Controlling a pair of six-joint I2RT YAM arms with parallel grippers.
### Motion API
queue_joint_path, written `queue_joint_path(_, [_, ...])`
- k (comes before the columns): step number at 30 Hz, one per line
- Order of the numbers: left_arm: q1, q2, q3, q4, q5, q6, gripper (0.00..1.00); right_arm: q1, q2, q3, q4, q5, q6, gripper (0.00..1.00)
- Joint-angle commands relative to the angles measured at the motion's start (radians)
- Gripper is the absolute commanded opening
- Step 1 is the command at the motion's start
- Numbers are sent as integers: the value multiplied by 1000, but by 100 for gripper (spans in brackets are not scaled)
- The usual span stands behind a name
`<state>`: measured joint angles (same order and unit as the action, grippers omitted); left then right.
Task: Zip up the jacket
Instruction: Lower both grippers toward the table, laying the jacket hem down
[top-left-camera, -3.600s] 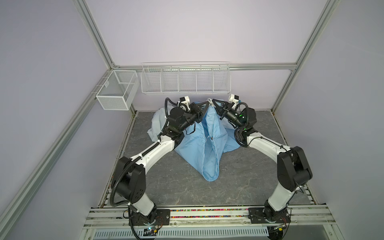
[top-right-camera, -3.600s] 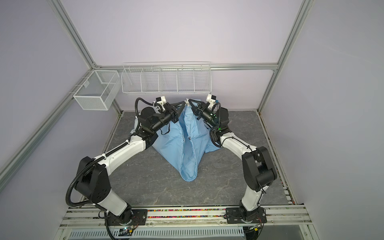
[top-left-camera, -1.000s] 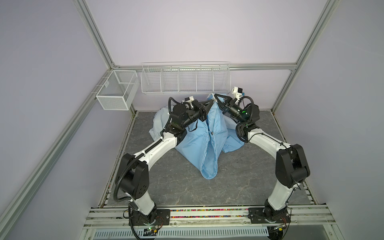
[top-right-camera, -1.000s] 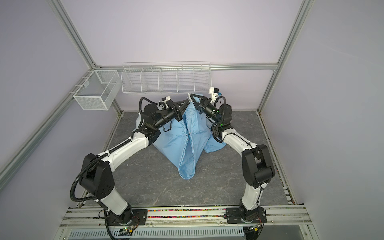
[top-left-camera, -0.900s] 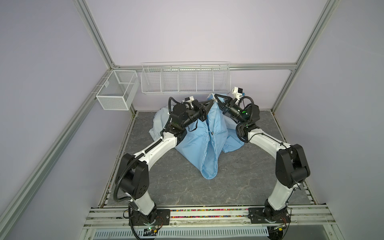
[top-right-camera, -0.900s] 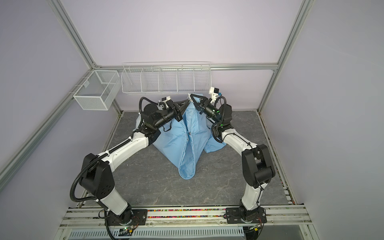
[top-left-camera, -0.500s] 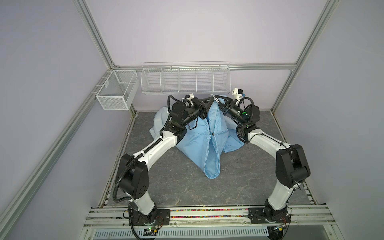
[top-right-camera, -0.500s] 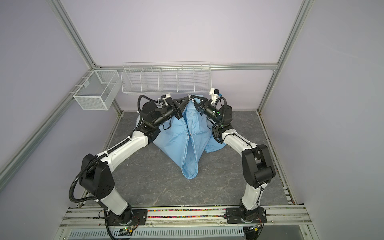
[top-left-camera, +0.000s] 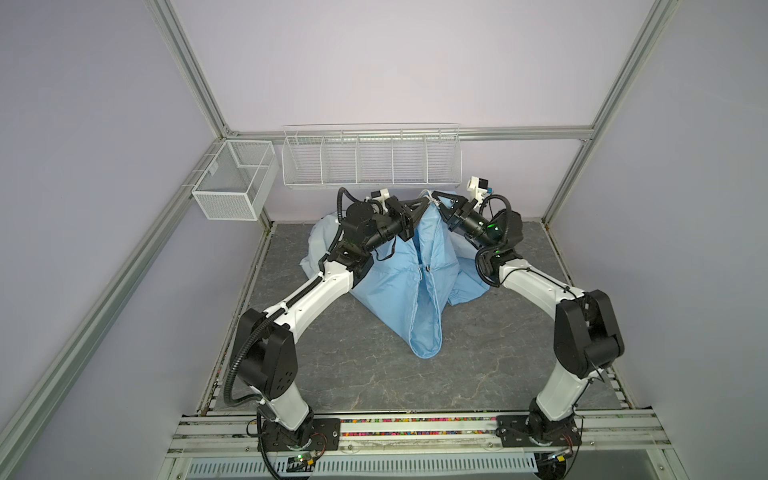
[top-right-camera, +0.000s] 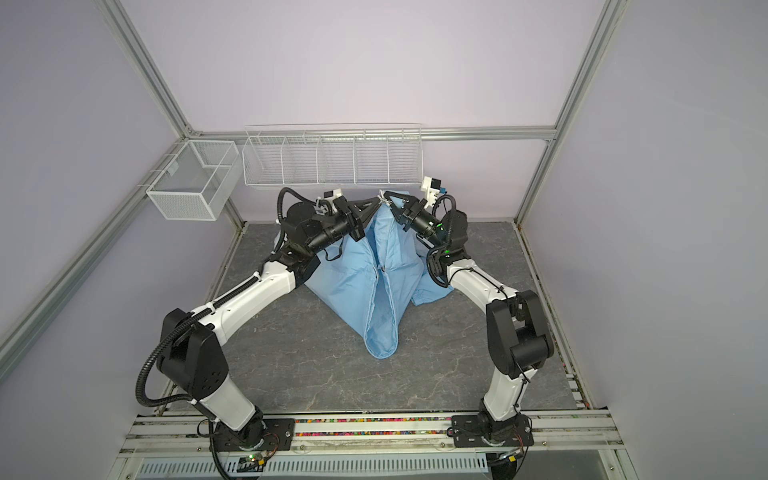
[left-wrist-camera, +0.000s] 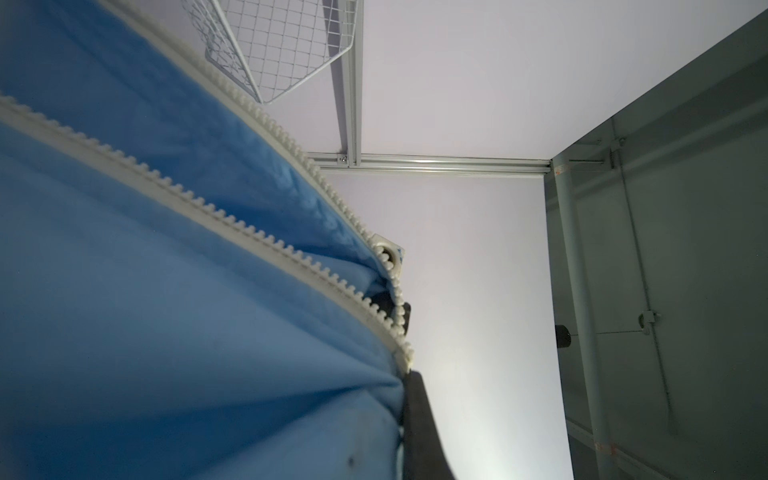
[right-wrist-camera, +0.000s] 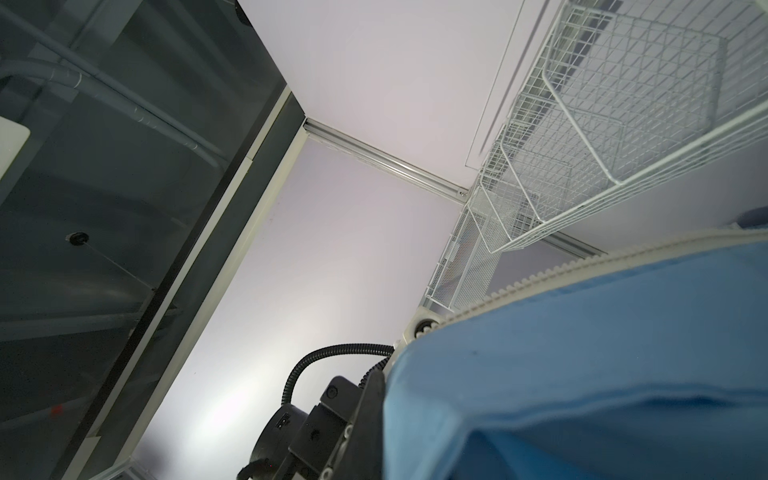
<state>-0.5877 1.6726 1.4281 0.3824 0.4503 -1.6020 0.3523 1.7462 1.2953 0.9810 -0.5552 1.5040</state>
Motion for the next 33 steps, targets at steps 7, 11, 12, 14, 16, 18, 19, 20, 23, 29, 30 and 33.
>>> queue_joint_path(7, [10,-111,20,-198,55,184,0,-29,-196,182,-746,6,-452,7])
queue_joint_path(11, [25,-148,-32,-224,29,226,0,-29,-260,186,-1029,67,-652,7])
queue_joint_path(12, [28,-154,-45,-233,25,238,0,-29,-268,162,-1050,60,-670,7])
queue_joint_path(14, [32,-171,-79,-266,9,269,0,-27,-271,100,-1081,24,-674,7])
queue_joint_path(16, [32,-184,-106,-303,-8,307,0,-12,-267,27,-1094,-11,-669,7])
queue_joint_path(18, [29,-197,-144,-329,-24,345,0,19,-277,-59,-1080,-5,-675,7])
queue_joint_path(19, [26,-205,-172,-339,-35,359,0,40,-287,-105,-1075,12,-687,7])
queue_joint_path(20, [23,-210,-199,-343,-40,367,0,62,-297,-146,-1072,29,-701,7])
queue_joint_path(23, [-6,-224,-278,-348,-54,391,0,110,-312,-255,-1073,58,-731,7])
queue_joint_path(29, [-74,-272,-459,-288,-111,376,0,155,-324,-472,-1049,46,-743,7])
queue_joint_path(30, [-80,-279,-483,-274,-118,370,0,157,-325,-494,-1048,40,-744,7])
queue_joint_path(33, [-91,-304,-552,-239,-138,351,0,156,-327,-556,-1066,29,-760,7])
